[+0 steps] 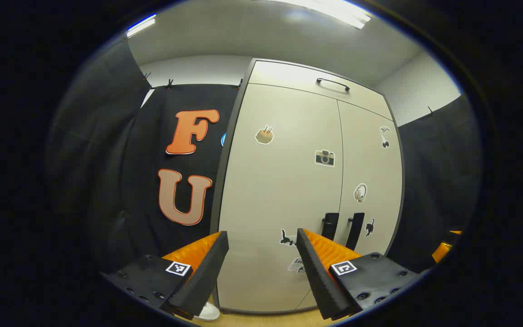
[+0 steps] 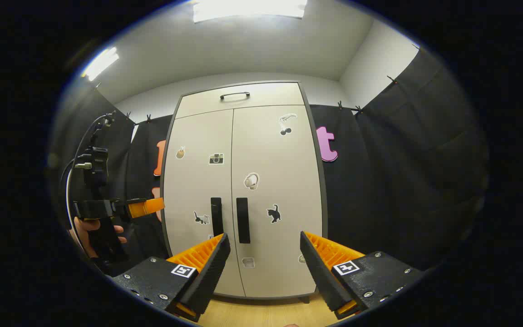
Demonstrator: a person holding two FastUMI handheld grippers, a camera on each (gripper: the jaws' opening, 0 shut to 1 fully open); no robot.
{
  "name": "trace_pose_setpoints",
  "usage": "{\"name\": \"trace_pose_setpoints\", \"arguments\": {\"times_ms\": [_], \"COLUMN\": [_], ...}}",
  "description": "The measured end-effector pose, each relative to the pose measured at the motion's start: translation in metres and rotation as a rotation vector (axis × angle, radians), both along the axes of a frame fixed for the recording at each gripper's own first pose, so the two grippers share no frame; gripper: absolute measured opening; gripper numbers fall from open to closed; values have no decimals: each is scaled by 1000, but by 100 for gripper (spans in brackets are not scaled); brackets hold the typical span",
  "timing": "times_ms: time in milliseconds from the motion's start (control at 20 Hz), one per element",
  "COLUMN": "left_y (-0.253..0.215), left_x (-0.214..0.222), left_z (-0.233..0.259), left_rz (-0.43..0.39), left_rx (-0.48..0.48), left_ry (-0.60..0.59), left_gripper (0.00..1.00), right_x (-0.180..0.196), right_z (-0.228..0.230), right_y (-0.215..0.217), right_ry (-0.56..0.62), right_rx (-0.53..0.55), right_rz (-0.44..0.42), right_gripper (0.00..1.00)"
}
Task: Open the right door of the double-door shoe cabinet with the right hand, and open the left door with the left hand.
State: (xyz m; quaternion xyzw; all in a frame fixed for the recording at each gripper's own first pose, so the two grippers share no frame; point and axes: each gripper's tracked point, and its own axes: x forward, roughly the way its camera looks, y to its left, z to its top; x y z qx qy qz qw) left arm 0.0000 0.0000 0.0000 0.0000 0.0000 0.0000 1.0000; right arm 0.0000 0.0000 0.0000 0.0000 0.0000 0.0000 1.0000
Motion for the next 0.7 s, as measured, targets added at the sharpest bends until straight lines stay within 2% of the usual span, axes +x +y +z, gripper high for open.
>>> {"name": "trace_pose_setpoints", "arguments": {"times_ms": [150,350,500,550,600,700], "left_y": [0,8,10,10,9,12], "left_x": [7,14,14,13,11,9], "left_z": [-1,-2,7,11,14,26], "left_rz": [-52,-78,-74,-79,-77,-67], "left_rx": [13,12,22,27,34,49], "left_ry": [4,15,-7,-13,-9,-22], "left_gripper": [97,95,96,96,96,98], "right_x": [8,23,33,36,38,41], "right_z": [7,29,52,58,63,73], "right_y": [16,23,14,9,3,-10], "right_ry": [6,-9,-56,-66,-71,-85], "right_rx": [-12,-50,-60,-70,-79,-94], "right_rz": [-22,-35,-45,-49,-50,-59], "right_gripper": [94,95,95,99,95,95]}}
